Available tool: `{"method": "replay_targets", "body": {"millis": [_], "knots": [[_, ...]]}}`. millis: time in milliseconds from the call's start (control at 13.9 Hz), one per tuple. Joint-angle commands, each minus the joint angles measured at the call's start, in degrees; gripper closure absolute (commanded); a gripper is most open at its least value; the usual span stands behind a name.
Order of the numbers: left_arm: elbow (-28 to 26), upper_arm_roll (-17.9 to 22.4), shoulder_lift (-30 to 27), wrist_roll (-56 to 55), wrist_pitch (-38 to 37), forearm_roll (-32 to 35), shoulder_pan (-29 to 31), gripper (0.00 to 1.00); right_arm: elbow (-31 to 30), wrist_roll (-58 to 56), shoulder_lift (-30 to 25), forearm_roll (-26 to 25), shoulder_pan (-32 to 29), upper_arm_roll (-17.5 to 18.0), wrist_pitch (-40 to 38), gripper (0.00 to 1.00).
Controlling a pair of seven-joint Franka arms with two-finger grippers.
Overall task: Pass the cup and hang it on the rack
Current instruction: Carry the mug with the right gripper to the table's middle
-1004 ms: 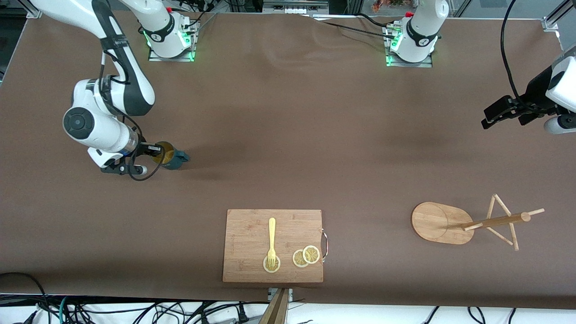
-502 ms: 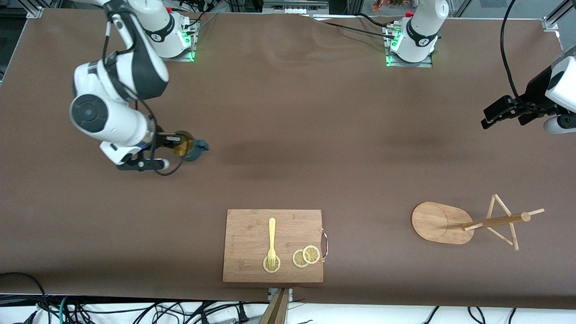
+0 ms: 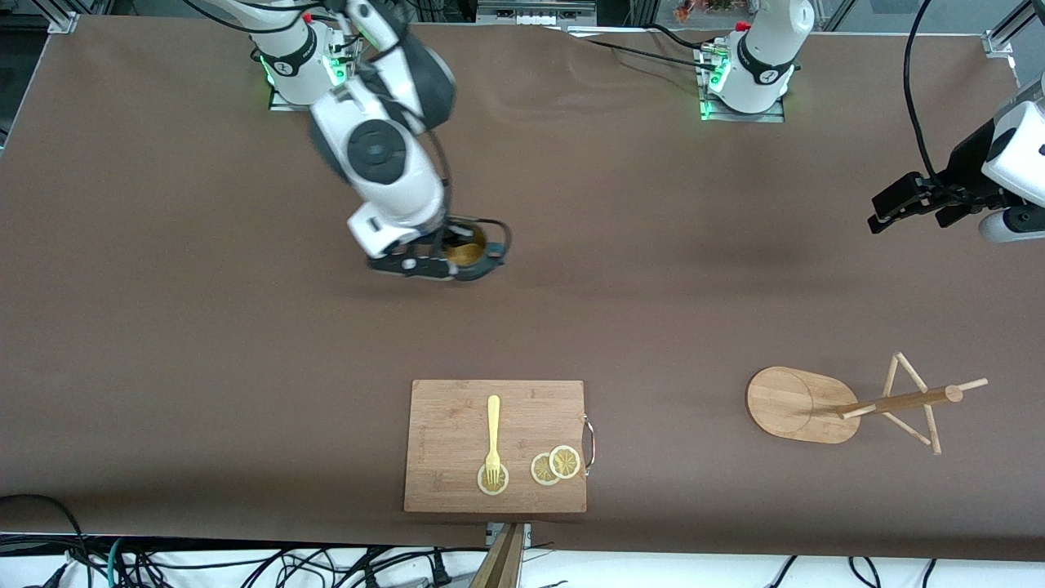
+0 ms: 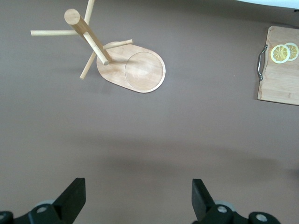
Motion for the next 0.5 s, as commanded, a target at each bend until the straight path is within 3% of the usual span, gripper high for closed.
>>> {"method": "replay_targets", "body": {"millis": [0,430], "knots": [[3.12,-0.02,1.65,0.84,-1.05,0.92,-0.24,0.0,7.93,8.13,8.34,-0.83,5.63,-0.84,4.35,1.0],[3.21,-0.02,1.74,0.84,-1.05,0.92,-0.23,0.0,8.82,16.4,15.13,-7.49,12.14,-1.54,12.02,1.0]]}}
